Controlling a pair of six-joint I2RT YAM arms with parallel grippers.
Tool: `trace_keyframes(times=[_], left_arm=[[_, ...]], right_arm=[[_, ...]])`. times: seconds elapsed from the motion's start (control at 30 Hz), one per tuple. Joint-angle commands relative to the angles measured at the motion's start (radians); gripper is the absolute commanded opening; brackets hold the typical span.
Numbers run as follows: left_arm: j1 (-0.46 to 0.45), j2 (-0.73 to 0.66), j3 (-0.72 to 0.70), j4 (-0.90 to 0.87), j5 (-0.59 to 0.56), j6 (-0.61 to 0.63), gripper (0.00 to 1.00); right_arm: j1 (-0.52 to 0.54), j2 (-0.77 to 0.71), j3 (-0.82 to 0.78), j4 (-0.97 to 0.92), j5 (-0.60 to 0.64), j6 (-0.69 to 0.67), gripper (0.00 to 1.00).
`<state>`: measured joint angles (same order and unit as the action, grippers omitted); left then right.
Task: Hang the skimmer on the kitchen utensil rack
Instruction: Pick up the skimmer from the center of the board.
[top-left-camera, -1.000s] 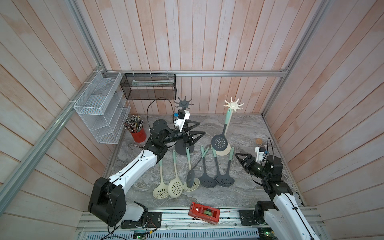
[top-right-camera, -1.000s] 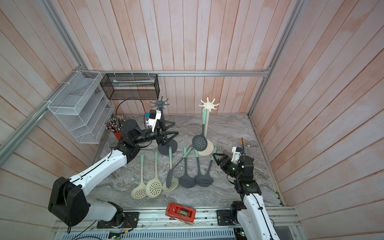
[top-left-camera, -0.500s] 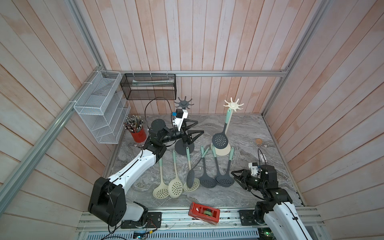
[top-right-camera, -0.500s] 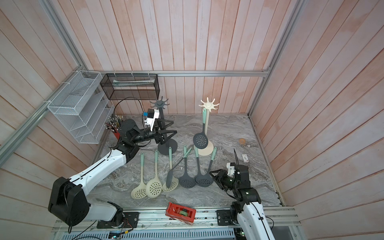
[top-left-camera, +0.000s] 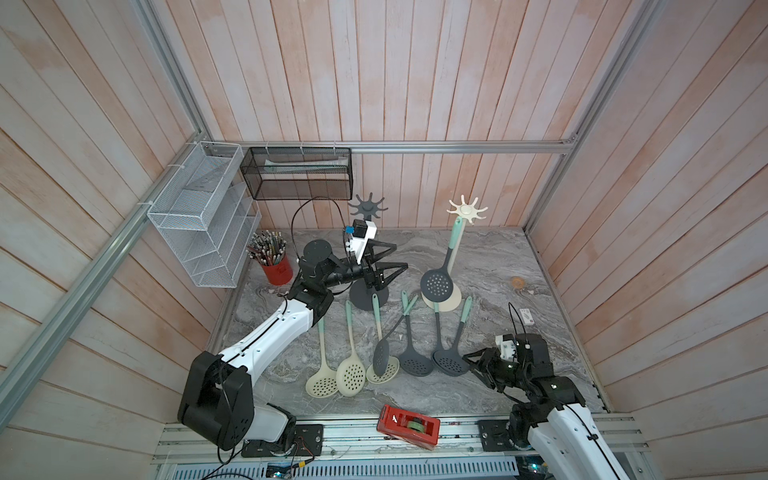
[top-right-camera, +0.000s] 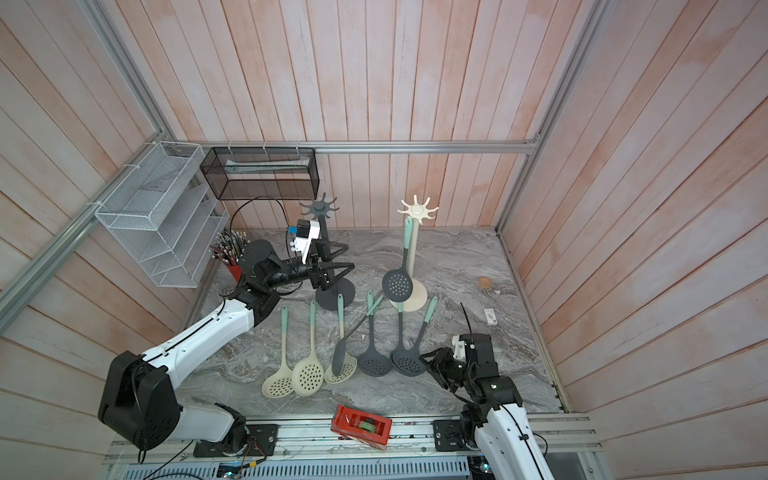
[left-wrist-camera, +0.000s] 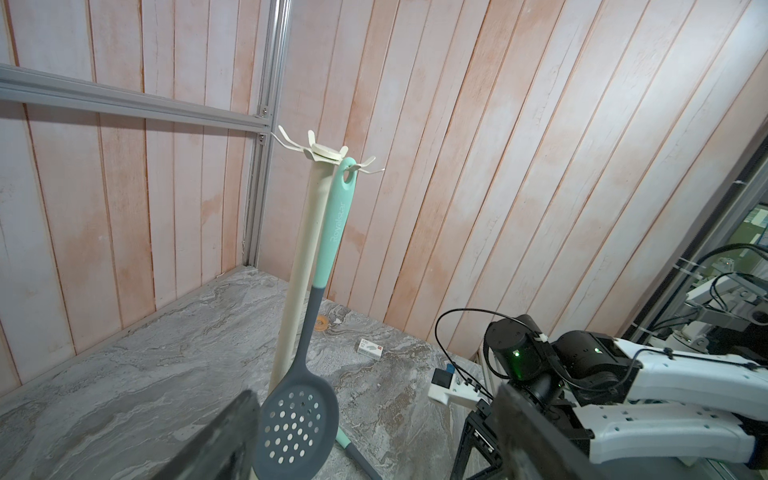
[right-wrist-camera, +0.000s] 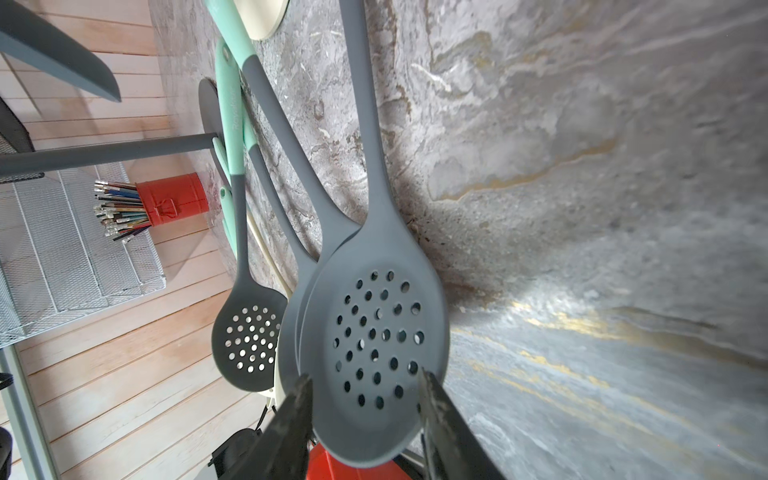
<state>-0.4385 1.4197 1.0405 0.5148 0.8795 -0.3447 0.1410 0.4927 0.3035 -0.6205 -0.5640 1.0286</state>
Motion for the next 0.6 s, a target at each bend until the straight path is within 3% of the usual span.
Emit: trace_keyframes(times=[0.0,0.17,0.57], left_arm=[[0.006,0.011,-0.017,0.032,0.010,-0.008,0.88],[0.006,0.022,-0.017,0.041,0.016,-0.014,0.88],[0.007,0.027,-0.023,0.053,0.018,-0.024,0.88]], right_arm=[[0.005,0.001,0.062,-0.071,0.054,-0.029,0.44],[0.005,-0.004,0.059,-0.082,0.043,-0.022,0.43],[0.008,0.051,-0.029,0.103,-0.037,0.026,0.43]])
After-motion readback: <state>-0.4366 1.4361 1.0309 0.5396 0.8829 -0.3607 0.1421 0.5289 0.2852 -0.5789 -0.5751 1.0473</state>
